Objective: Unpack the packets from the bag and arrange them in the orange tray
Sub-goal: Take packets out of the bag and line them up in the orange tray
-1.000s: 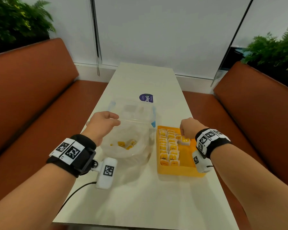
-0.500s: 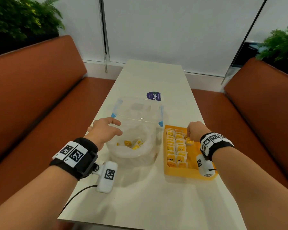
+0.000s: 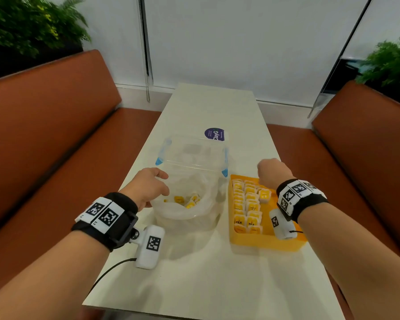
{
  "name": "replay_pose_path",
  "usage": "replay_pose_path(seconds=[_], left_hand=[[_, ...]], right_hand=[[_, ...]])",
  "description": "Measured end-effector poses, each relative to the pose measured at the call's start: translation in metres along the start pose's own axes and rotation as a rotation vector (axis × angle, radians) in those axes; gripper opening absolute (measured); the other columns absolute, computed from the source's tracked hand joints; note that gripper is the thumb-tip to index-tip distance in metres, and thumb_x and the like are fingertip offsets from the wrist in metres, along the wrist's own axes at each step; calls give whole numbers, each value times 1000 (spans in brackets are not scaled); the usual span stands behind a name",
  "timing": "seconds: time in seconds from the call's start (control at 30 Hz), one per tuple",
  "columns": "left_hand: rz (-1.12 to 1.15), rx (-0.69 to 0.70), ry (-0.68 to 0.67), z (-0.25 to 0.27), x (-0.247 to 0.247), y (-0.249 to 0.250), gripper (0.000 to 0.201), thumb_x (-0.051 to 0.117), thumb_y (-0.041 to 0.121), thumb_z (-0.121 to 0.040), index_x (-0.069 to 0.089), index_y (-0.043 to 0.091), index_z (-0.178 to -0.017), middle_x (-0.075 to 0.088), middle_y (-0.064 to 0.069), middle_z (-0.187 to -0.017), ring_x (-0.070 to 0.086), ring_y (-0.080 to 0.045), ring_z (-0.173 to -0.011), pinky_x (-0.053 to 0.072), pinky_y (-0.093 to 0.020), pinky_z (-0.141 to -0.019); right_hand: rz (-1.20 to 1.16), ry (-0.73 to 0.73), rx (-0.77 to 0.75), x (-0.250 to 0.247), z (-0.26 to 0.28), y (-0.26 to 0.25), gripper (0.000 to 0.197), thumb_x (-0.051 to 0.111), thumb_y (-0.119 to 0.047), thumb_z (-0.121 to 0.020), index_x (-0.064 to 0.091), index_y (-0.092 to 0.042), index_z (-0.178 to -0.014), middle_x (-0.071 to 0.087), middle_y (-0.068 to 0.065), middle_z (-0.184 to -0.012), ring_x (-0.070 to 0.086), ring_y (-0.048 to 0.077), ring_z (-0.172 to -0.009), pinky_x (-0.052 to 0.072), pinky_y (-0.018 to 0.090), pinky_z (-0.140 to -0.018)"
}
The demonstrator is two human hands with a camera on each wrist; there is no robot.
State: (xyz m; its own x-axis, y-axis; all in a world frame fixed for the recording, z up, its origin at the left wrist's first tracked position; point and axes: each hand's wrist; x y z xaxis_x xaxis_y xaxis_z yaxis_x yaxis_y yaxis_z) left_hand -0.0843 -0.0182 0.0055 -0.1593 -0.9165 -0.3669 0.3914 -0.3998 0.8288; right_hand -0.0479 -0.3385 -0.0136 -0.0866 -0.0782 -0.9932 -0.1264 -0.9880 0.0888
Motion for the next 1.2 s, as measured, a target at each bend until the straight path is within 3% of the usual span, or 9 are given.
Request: replay_pose_path(seconds=[0.17, 0.3, 0.4, 0.53, 0.67, 0.8, 0.93, 1.07, 1.2], left_hand=[[-23, 7, -20, 2, 0, -2, 61, 59, -17, -77, 55, 17, -128, 50, -7, -105, 54, -27, -88, 55, -39, -74], [-79, 46, -35, 5, -3, -4, 66, 59, -17, -78, 49, 14, -135, 50, -9, -112, 55, -32, -101, 56, -44, -84], [-130, 79, -44, 7, -4, -5, 70, 60, -16, -78, 45, 13, -140, 48, -7, -107, 56, -32, -99, 57, -42, -81], [-175, 88, -62, 11, -3, -7, 73, 61, -14, -78, 41, 15, -142, 45, -5, -108, 55, -30, -99, 58, -38, -77], [-191, 96, -66, 9, 0, -7, 76, 62, -14, -76, 39, 14, -143, 43, -7, -120, 55, -31, -102, 59, -39, -75], [-167, 91, -96, 9, 2, -6, 77, 63, -16, -76, 38, 14, -142, 40, -7, -125, 53, -34, -105, 60, -41, -73], [-171, 97, -121, 8, 2, -3, 77, 63, -16, -77, 37, 14, -143, 41, -7, -125, 54, -32, -102, 60, -39, -71], [-208, 111, -133, 9, 1, -4, 78, 63, -15, -76, 36, 13, -144, 42, -9, -127, 55, -35, -104, 60, -40, -72], [-260, 140, -116, 9, -1, -4, 79, 65, -14, -75, 37, 11, -145, 38, -11, -133, 56, -36, -105, 60, -39, -71]], right_hand=[[-362, 159, -432, -50, 26, -78, 9, 65, -12, -80, 69, -7, -86, 70, 7, -87, 63, 21, -82, 45, 23, -76], [-308, -112, -685, -43, 44, -154, 24, 67, -13, -82, 70, -9, -105, 70, 4, -98, 61, 16, -89, 42, 20, -76], [42, -311, -624, -19, 44, -184, 28, 56, -20, -92, 63, -1, -111, 63, 10, -102, 57, 24, -91, 45, 27, -73], [144, -402, -469, 13, 35, -188, 42, 40, -33, -99, 48, -7, -132, 52, 13, -131, 53, 31, -118, 42, 36, -94], [-83, -481, -258, 29, 37, -187, 49, 37, -41, -99, 36, -15, -141, 40, 15, -140, 42, 37, -127, 38, 39, -97], [-297, -529, -66, 34, 37, -191, 64, 50, -49, -91, 35, -10, -140, 43, 11, -142, 43, 32, -129, 36, 37, -102], [-206, -545, -221, 27, 36, -193, 41, 51, -30, -94, 54, -11, -130, 53, 8, -135, 49, 27, -123, 36, 33, -102], [-83, -440, -440, 5, 44, -184, 38, 51, -15, -94, 54, -11, -131, 55, 13, -131, 54, 31, -118, 41, 33, -94], [-115, -284, -629, -18, 50, -169, 27, 69, -9, -75, 70, -8, -103, 66, 12, -86, 60, 27, -79, 43, 28, -65]])
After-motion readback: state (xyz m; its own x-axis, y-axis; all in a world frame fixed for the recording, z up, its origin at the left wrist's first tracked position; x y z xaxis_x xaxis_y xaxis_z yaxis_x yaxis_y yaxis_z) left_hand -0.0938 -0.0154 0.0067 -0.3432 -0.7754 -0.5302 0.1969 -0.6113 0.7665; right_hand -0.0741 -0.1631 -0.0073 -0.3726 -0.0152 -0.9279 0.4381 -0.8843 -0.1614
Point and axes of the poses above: each hand's wrist, its own z-axis away from the middle knuckle, its own x-axis out of the palm, y = z × x
